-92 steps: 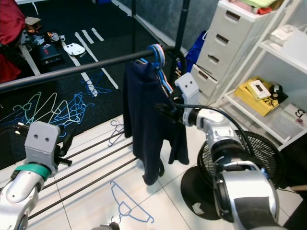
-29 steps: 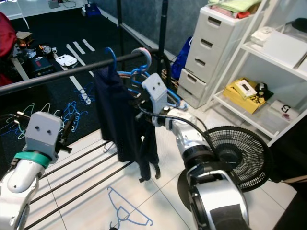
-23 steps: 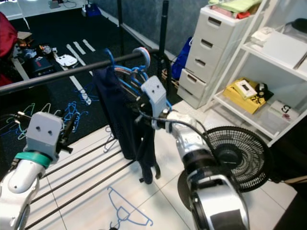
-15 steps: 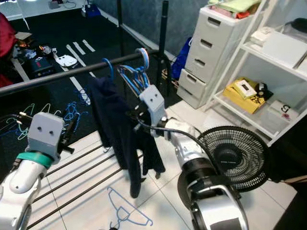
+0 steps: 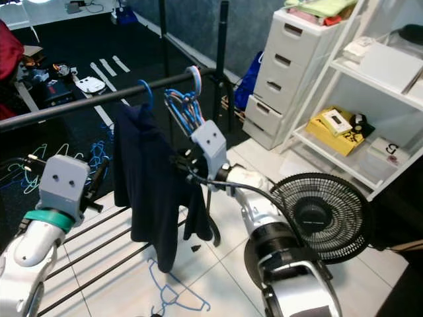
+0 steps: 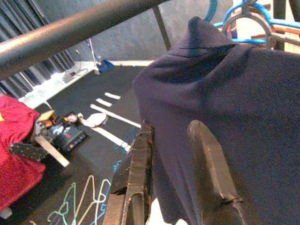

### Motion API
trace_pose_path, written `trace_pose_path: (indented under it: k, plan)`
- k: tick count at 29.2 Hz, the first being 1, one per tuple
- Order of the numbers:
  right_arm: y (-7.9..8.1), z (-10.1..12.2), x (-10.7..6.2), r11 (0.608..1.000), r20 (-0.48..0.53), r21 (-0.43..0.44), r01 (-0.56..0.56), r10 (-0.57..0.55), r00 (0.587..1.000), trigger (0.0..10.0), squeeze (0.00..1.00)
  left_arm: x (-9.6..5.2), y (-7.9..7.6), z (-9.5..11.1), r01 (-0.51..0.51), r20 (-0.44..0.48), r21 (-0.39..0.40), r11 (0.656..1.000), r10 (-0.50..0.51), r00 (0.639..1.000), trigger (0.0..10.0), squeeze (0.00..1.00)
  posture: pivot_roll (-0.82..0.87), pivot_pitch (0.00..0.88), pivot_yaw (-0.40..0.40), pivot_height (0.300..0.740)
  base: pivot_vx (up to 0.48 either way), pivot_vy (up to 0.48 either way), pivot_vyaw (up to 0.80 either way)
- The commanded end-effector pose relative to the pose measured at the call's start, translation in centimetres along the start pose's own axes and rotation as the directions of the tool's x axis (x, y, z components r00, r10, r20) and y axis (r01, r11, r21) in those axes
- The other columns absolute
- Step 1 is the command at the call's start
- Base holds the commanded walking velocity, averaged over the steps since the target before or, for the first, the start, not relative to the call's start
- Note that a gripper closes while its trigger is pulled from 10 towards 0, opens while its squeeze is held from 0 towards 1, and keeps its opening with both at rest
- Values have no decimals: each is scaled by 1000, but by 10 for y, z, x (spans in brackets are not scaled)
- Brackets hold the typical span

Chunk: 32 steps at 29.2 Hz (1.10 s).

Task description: Hang hanger

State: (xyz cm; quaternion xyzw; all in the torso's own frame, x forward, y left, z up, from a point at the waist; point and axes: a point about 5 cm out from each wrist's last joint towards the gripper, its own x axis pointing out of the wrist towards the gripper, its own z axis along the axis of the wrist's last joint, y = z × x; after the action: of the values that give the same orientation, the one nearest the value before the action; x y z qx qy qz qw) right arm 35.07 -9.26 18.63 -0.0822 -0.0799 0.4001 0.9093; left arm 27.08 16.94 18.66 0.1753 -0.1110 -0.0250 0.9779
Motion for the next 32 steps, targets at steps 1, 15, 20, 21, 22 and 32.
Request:
trace_pose_path:
  k: [1, 15, 20, 21, 22, 32]
  plan:
    - [21, 10, -8, 1000, 79, 27, 10, -12, 997, 10000, 0, 0, 0, 8, 2, 21, -19, 1000, -2, 1000, 10000, 0, 54, 66, 72, 740, 0, 0, 0]
    - [90, -8, -47, 975, 62, 218, 44, -59, 996, 10000, 0, 3, -5, 7, 41, 11, -32, 999, -41, 999, 10000, 408, 12, 78, 94, 740, 0, 0, 0]
    - [80, -7, -46, 973, 54, 198, 118, -131, 990, 10000, 0, 5, -7, 8, 44, 12, -49, 998, -44, 999, 9608, 0, 18, 76, 91, 740, 0, 0, 0]
    - [72, -2, -46, 971, 60, 175, 166, -179, 982, 10000, 0, 5, -7, 8, 39, 14, -58, 998, -39, 999, 0, 0, 19, 75, 90, 740, 0, 0, 0]
    - [61, 7, -47, 969, 69, 109, 224, -232, 970, 10000, 0, 4, -7, 8, 34, 8, -64, 997, -34, 999, 0, 0, 13, 78, 92, 740, 0, 0, 0]
    - [-4, 34, -22, 952, 97, -47, 302, -297, 950, 10000, 0, 9, -5, -4, -12, -64, -82, 997, 7, 998, 10000, 0, 21, 69, 91, 740, 0, 0, 0]
